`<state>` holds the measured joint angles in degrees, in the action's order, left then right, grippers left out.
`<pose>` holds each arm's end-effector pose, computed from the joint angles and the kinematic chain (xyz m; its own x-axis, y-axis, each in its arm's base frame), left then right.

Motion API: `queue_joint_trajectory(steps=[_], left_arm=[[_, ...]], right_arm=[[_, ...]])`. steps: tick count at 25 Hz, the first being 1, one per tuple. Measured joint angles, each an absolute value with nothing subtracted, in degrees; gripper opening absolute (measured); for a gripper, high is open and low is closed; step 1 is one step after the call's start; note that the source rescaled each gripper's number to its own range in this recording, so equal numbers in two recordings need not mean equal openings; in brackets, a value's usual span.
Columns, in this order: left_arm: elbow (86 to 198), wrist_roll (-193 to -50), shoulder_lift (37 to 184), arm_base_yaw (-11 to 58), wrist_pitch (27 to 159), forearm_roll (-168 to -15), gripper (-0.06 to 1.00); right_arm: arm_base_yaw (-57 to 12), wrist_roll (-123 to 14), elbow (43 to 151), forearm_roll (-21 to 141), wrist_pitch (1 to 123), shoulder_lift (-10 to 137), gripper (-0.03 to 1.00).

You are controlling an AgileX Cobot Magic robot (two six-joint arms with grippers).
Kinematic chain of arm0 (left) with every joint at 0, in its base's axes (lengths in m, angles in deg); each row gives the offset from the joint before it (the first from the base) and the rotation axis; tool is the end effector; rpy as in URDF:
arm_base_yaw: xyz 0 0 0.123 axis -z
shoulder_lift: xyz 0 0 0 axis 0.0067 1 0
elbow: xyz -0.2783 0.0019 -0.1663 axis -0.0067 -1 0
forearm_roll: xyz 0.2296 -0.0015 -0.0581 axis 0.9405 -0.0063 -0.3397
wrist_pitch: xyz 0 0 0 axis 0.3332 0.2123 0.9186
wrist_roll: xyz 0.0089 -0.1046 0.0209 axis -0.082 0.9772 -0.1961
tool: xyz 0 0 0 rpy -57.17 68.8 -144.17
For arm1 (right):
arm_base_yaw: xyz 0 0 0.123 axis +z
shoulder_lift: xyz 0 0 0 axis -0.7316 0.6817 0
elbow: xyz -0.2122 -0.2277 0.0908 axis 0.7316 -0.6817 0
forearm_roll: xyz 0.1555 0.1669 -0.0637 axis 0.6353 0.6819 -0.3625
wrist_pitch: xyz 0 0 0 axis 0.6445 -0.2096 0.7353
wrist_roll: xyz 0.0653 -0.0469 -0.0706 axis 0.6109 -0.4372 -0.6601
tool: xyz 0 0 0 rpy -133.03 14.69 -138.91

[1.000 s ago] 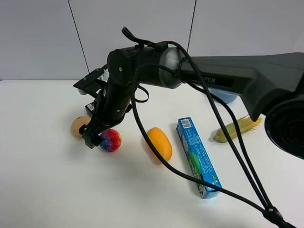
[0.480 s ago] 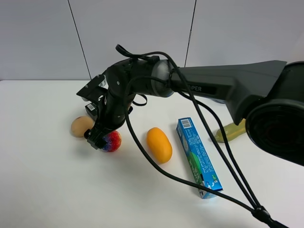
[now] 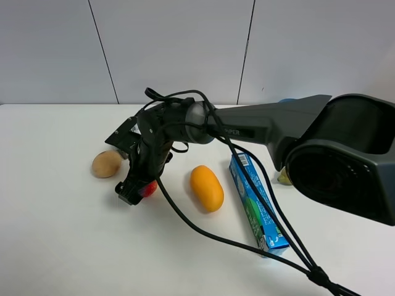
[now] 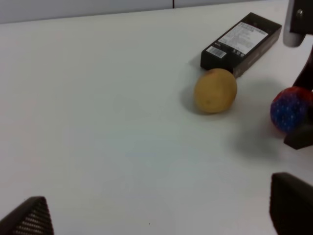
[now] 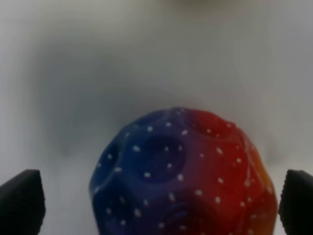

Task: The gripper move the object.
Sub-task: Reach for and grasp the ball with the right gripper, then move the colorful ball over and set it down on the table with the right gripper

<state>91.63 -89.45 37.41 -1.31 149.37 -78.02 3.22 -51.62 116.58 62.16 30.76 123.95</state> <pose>-0.0445 -0.0014 0.2653 -0.4379 0.0221 -0.8988 0.0021 0.9997 0.0236 0.3147 0.3971 0.1393 -0.4112 -0.8262 -0.3850 -0.8992 0.4369 0.0227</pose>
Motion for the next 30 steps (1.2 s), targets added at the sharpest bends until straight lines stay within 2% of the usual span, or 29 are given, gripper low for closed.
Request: queue_joint_trajectory(steps=[3,5,6,7,8,9,17,25,30], left_arm=[[91.6,-89.4,37.4,-1.3,149.4,-78.0,1.00],[91.6,-89.4,37.4,-1.3,149.4,-78.0,1.00],[91.6,-89.4,37.4,-1.3,149.4,-78.0,1.00],[91.6,-89.4,37.4,-1.3,149.4,-78.0,1.00],[91.6,-89.4,37.4,-1.3,149.4,-78.0,1.00],[91.6,-89.4,37.4,-1.3,149.4,-78.0,1.00],[91.6,-89.4,37.4,-1.3,149.4,-78.0,1.00],[91.6,-89.4,37.4,-1.3,149.4,-78.0,1.00],[91.6,-89.4,37.4,-1.3,149.4,-78.0,1.00]], right_arm=[[3.2,-50.8,116.6,61.5,30.8,124.9,0.78],[3.2,-50.5,116.6,61.4,30.9,125.1,0.64],[3.2,-50.3,116.6,61.4,30.9,125.1,0.52],[3.2,-50.1,116.6,61.4,30.9,125.1,0.34],[3.2,-50.0,116.6,61.3,31.1,125.1,0.11],[3.2,-49.7,116.6,61.4,31.1,125.1,0.00],[3.2,-46.7,116.6,58.1,30.1,121.3,0.00],[3.2,-31.1,116.6,44.2,15.2,108.6,0.00],[2.3,-22.0,116.6,37.2,10.4,105.4,0.00]])
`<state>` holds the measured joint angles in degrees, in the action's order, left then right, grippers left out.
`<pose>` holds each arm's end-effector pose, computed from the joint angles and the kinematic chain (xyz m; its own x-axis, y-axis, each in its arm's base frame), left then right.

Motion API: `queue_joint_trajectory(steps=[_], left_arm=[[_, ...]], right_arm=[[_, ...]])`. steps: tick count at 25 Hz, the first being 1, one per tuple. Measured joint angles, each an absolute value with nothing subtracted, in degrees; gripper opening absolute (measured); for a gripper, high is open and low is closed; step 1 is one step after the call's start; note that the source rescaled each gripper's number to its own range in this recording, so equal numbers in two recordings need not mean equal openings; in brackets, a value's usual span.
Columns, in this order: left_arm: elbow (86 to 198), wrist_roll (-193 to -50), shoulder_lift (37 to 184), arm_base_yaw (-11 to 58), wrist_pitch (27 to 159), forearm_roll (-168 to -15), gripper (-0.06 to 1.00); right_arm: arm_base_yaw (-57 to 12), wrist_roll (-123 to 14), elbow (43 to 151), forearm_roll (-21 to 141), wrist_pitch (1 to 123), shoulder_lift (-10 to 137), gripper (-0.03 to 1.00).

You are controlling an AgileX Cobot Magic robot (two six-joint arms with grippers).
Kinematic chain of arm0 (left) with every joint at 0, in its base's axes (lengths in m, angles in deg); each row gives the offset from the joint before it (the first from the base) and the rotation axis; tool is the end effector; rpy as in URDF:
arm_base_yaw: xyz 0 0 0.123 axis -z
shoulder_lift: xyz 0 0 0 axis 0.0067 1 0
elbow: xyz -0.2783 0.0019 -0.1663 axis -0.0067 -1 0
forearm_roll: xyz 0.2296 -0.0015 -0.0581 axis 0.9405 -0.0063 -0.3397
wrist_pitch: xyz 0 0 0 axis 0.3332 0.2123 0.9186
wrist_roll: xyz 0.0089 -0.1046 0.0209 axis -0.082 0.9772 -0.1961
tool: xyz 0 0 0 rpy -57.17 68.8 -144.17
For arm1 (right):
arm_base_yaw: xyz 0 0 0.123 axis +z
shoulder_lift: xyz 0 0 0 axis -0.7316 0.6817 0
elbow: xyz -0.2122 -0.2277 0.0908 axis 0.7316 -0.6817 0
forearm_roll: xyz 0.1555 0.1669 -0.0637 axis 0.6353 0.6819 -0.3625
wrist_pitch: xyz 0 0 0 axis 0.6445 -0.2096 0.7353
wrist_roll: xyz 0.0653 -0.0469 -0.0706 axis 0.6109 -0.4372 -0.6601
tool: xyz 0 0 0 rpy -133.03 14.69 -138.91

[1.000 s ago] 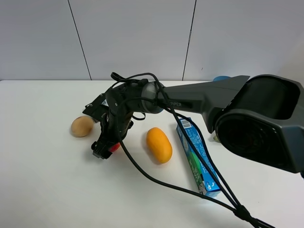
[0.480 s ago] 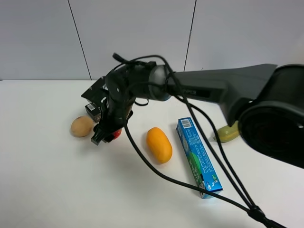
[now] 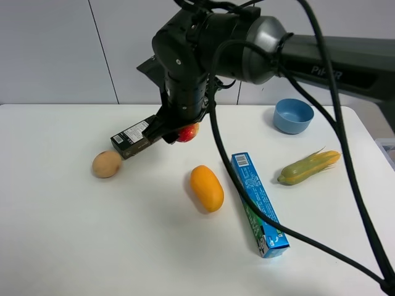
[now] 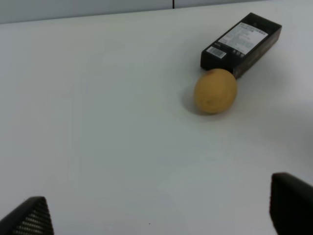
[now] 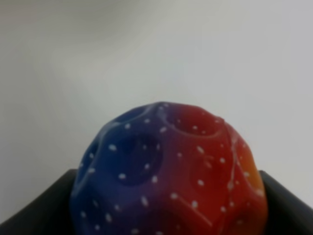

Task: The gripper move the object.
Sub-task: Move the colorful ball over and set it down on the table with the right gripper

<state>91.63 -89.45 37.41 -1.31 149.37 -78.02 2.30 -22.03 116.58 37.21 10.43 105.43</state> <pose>-0.0445 -0.0014 0.2653 -0.4379 0.0221 -0.8988 0.0021 0.9997 0.0236 0.3066 0.3202 0.2827 -0.6348 -0.6859 -0.3557 -0.6666 0.7190 -0.1967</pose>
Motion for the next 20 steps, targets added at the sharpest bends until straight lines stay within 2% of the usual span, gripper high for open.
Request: queue_joint_trajectory(steps=[12,20], left_arm=[[91.6,-89.4,37.4,-1.3,149.4,-78.0,1.00],[91.6,-89.4,37.4,-1.3,149.4,-78.0,1.00]], right_arm=[[-17.4,-25.6,116.6,38.5,8.5,102.8,0.00],[-25.9,-29.0,116.6,38.7,11.1,105.9,0.00]])
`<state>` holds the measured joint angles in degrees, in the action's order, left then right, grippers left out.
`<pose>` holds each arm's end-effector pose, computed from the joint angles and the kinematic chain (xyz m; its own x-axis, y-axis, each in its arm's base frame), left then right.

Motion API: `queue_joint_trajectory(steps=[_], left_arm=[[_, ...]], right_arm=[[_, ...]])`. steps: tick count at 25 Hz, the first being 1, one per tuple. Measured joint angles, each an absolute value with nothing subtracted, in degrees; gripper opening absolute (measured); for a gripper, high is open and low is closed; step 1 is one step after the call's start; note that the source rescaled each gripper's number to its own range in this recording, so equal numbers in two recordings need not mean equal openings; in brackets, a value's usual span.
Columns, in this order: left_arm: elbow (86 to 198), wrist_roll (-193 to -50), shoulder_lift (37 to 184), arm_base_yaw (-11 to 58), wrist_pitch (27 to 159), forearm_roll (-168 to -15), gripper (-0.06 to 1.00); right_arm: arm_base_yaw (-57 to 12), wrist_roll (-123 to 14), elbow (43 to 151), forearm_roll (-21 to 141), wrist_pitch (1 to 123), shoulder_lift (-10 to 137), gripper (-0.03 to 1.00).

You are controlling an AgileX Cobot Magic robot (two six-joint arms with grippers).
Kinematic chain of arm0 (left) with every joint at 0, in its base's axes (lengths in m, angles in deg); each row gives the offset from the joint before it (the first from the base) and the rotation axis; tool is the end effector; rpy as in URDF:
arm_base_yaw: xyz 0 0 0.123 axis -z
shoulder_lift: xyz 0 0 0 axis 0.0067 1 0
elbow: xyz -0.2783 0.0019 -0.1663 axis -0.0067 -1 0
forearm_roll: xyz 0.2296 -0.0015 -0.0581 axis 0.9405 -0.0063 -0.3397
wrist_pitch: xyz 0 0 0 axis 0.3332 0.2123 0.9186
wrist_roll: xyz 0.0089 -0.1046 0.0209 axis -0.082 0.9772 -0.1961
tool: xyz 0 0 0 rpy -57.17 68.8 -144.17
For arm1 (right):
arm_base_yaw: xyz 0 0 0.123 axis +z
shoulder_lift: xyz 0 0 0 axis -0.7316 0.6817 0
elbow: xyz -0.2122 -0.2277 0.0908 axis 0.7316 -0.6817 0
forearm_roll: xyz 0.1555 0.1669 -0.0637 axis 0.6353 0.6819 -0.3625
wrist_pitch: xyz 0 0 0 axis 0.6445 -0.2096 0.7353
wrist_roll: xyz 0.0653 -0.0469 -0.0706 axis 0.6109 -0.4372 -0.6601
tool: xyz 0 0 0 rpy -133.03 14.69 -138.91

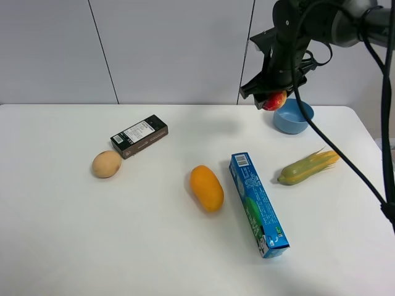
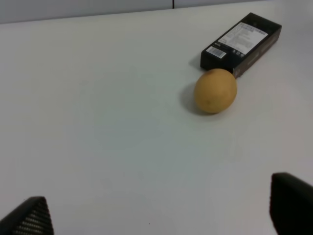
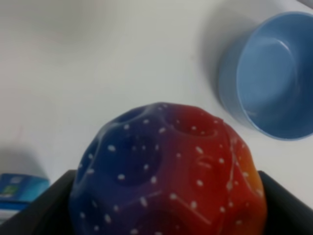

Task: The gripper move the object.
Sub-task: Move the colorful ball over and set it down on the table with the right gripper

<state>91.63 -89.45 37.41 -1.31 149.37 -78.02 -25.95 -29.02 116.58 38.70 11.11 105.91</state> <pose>-0.0445 -0.0014 0.2653 -0.4379 0.0221 -0.8988 0.0021 0.9997 0.0236 0.4230 0.1401 0.2788 -0.8501 -0.4070 -0.3341 -0.3525 0.9112 -0.2132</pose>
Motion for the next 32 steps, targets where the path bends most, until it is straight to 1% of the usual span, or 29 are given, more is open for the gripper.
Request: queue_joint_trajectory(steps=[8,15,25,26,28,29,30,31,32], left_arm=[[91.6,-89.4,37.4,-1.3,149.4,-78.0,1.00],[91.6,-89.4,37.4,-1.3,149.4,-78.0,1.00],[91.6,-89.4,37.4,-1.3,149.4,-78.0,1.00],[91.6,-89.4,37.4,-1.3,149.4,-78.0,1.00],[91.6,-89.4,37.4,-1.3,149.4,-78.0,1.00],[91.6,-89.4,37.4,-1.3,149.4,-78.0,1.00],[91.6,-89.4,37.4,-1.3,149.4,-78.0,1.00],[91.6,-89.4,37.4,-1.3,149.4,-78.0,1.00],[91.6,-89.4,37.4,-1.3,149.4,-78.0,1.00]], right_arm=[[-26.5,-29.3,116.6,38.7,21.4,116.4,0.00],[-26.5,-29.3,116.6,38.5,27.5,123.8,0.00],[-26.5,-29.2,116.6,37.1,27.4,124.1,0.01],[-26.5,-28.7,116.6,37.0,27.3,124.1,0.15],[-26.5,-26.5,116.6,36.1,26.2,124.4,0.62],[-26.5,-25.5,116.6,35.8,25.8,124.6,0.77],[-26.5,-24.8,116.6,35.8,25.3,124.6,0.85],[-26.5,-24.6,116.6,35.8,25.0,124.6,0.91],[-26.5,-24.4,116.6,35.8,24.9,124.6,0.94]])
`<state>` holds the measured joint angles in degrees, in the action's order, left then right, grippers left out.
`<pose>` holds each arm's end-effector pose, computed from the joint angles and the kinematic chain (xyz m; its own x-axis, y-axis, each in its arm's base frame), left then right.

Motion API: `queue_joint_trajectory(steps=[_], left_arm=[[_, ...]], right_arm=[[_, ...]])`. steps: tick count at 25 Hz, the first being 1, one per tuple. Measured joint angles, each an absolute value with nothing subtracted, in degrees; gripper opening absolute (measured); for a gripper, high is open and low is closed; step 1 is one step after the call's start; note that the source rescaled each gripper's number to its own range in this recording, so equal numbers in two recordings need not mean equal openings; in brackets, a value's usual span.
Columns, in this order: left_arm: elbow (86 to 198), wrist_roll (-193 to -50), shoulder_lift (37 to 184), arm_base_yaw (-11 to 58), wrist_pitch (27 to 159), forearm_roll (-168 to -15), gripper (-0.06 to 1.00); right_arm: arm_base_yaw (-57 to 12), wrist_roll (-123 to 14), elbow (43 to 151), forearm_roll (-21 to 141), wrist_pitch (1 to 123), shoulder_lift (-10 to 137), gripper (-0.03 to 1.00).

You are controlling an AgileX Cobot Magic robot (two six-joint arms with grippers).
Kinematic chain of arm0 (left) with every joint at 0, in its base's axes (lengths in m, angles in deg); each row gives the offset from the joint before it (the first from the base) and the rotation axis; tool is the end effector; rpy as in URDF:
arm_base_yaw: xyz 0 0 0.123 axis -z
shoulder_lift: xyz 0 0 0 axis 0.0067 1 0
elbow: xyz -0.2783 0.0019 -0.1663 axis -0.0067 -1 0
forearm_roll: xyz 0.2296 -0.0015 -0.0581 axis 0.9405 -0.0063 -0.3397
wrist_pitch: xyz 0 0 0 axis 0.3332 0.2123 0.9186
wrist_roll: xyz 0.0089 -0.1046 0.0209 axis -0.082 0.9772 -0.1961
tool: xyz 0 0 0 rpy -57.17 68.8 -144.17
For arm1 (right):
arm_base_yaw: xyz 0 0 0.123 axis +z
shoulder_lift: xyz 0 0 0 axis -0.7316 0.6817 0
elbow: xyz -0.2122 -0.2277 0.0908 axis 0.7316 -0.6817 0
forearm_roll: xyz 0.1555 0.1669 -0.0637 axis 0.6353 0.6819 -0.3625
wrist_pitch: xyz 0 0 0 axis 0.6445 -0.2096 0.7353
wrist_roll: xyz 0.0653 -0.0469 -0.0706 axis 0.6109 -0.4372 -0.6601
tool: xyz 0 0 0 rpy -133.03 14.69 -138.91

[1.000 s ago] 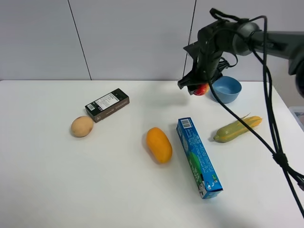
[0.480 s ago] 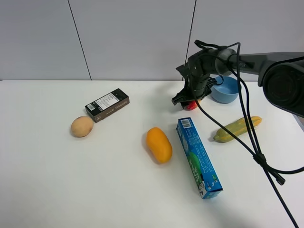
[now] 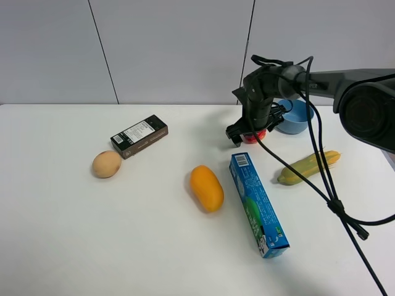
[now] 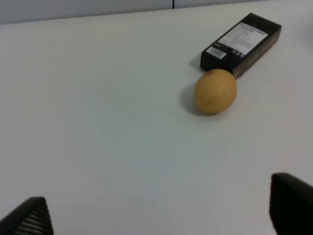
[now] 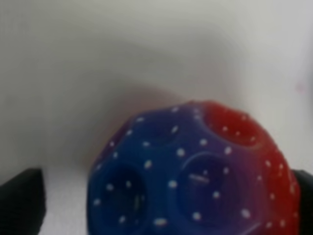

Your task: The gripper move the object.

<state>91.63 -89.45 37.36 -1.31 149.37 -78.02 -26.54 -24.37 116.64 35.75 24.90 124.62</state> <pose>-0.0447 -0.0014 0.2653 -0.4371 0.0221 -0.8992 0.0021 0.9997 0.0236 0.4736 0.1538 0.1321 -0.8754 -0.4066 -0.2612 -0.3581 0.9087 -0.2146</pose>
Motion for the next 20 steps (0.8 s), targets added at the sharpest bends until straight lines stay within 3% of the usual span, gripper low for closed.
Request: queue_joint_trajectory(steps=[7,20], left_arm=[[91.6,-89.4,37.4,-1.3,149.4,-78.0,1.00],[91.6,-89.4,37.4,-1.3,149.4,-78.0,1.00]], right_arm=[[-26.5,-24.9,116.6,37.6,21.0,120.4,0.99],[-26.5,-30.3,116.6,40.1,3.7,83.8,1.00]])
